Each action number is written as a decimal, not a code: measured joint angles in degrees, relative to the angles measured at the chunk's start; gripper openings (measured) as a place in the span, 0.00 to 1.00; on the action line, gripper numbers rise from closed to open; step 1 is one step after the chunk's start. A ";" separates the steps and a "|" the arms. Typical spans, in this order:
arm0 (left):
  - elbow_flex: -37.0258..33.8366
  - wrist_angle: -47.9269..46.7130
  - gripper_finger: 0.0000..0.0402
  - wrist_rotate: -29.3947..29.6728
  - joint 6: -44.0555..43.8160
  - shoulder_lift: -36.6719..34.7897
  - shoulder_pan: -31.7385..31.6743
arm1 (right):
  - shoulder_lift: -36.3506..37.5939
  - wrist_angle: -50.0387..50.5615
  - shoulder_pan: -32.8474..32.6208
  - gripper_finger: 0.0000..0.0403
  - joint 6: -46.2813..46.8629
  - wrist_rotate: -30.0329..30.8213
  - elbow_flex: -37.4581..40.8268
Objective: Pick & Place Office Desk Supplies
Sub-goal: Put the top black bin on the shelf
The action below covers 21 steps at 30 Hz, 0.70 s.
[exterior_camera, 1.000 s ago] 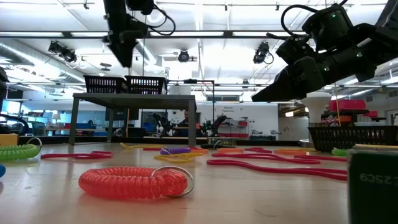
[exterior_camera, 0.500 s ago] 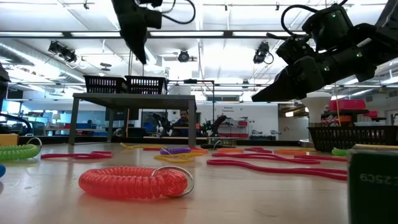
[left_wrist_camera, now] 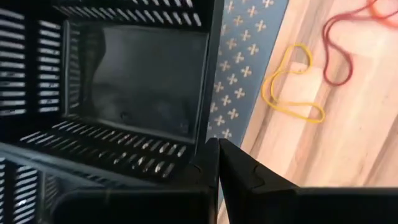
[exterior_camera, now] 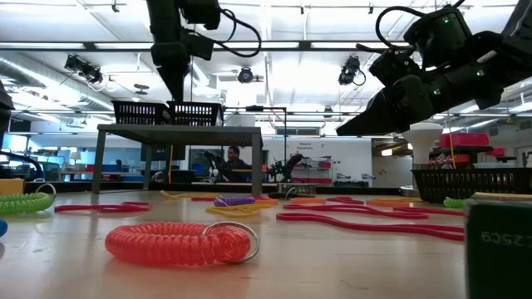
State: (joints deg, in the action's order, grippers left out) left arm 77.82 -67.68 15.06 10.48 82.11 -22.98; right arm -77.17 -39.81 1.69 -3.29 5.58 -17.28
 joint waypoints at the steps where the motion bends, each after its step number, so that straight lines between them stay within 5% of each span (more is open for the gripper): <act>1: 0.00 -0.39 0.02 0.50 -0.06 0.00 0.00 | 0.00 0.02 0.00 0.02 0.00 0.00 -0.02; 21: -0.04 -0.21 0.02 1.59 -4.01 -6.37 0.15 | 0.00 0.15 -0.01 0.02 0.00 0.00 0.00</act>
State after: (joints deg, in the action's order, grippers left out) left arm 77.78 -67.89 16.65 6.47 75.74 -22.83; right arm -77.17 -39.66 1.68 -3.29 5.58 -17.28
